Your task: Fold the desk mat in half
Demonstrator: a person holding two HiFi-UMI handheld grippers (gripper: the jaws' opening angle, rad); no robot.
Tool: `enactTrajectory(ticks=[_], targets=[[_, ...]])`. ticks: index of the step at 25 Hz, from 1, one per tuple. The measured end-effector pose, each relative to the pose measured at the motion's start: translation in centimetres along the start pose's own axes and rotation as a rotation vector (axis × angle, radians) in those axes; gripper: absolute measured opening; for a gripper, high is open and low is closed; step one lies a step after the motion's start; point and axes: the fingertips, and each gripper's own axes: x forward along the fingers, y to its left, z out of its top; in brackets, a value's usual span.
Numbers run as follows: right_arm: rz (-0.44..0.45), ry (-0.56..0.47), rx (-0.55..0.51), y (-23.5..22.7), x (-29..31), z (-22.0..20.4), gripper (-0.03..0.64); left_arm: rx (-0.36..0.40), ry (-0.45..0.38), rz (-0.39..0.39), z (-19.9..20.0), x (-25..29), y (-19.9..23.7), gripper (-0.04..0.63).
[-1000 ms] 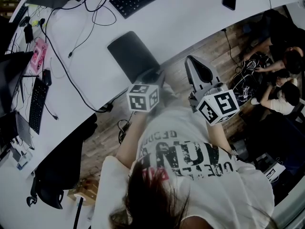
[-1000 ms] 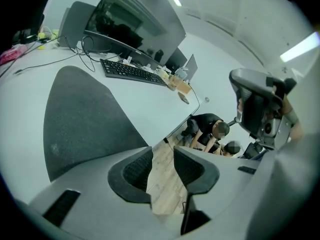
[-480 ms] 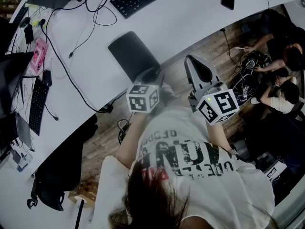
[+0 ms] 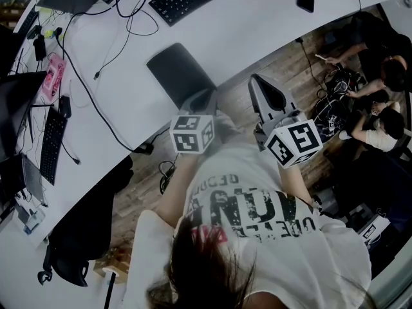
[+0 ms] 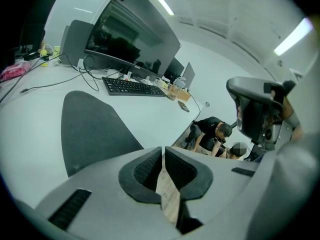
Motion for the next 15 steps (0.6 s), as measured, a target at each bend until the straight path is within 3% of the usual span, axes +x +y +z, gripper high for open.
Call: enactTrajectory(ticks=[15], targets=[[0.001, 0.009, -0.011, 0.7, -0.1, -0.2, -0.002, 0.048, -0.097, 0.06, 2.3, -2.1, 0.8, 0.002]])
